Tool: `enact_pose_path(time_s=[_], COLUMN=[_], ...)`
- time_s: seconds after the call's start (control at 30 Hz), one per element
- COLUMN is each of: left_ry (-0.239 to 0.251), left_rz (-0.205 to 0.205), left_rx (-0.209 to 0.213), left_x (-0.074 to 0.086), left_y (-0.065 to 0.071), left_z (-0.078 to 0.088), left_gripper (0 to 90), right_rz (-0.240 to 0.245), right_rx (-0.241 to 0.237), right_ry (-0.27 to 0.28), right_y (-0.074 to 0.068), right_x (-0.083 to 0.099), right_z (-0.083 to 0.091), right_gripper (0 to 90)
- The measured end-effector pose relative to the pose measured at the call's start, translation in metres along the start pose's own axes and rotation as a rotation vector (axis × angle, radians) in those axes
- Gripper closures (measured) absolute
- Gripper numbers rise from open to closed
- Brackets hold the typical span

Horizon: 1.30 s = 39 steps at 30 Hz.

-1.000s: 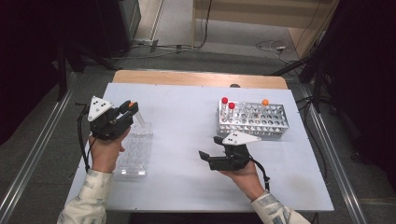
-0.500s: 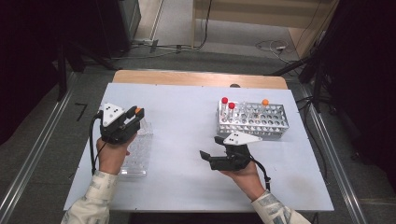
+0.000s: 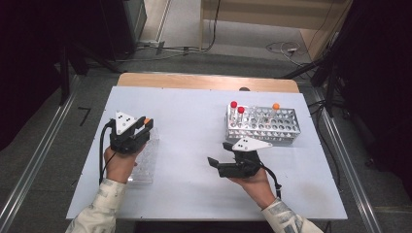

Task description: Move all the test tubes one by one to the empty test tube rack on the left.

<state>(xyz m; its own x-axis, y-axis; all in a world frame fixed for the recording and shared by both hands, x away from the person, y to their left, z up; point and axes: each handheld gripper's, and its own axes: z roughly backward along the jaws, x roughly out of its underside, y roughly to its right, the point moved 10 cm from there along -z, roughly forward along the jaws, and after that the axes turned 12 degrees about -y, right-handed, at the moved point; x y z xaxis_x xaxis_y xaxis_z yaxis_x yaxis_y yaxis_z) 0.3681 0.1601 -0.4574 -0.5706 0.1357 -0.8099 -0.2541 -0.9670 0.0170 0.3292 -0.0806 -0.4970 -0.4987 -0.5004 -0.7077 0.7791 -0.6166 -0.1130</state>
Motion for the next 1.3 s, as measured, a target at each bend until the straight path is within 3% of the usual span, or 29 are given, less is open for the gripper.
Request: enact_pose_path(time_s=[0.27, 0.33, 0.53, 0.67, 0.87, 0.97, 1.1, 1.3], left_ry=[-0.012, -0.019, -0.026, -0.024, -0.013, -0.011, -0.008, 0.006], left_rz=[0.015, 0.02, 0.032, 0.049, 0.082, 0.097, 0.104, 0.107], left_rx=[0.014, 0.029, 0.051, 0.058, 0.06, 0.065, 0.069, 0.065], left_x=[0.001, 0.002, 0.003, 0.003, 0.0, -0.001, -0.001, -0.003], left_y=[0.0, 0.0, 0.001, 0.001, 0.001, 0.0, 0.0, -0.001], left_z=[-0.006, -0.006, -0.007, -0.005, -0.003, -0.002, 0.0, 0.002], left_gripper=[68.8, 62.1, 57.6, 48.1, 26.6, 20.9, 19.9, 19.9], right_rz=[0.005, 0.002, 0.0, -0.009, -0.018, -0.031, -0.06, -0.126], right_rx=[0.0, 0.0, 0.002, 0.009, 0.023, 0.042, 0.079, 0.168], right_ry=[-0.008, -0.006, -0.007, -0.003, 0.006, 0.013, 0.037, 0.071], right_y=[-0.001, 0.0, 0.001, 0.003, 0.009, 0.016, 0.033, 0.069], right_x=[0.001, 0.001, 0.002, 0.002, 0.001, 0.001, 0.0, 0.001], right_z=[-0.002, -0.002, -0.002, -0.001, 0.003, 0.007, 0.016, 0.037], right_gripper=[22.2, 22.3, 22.3, 22.9, 23.4, 23.7, 24.7, 26.2])
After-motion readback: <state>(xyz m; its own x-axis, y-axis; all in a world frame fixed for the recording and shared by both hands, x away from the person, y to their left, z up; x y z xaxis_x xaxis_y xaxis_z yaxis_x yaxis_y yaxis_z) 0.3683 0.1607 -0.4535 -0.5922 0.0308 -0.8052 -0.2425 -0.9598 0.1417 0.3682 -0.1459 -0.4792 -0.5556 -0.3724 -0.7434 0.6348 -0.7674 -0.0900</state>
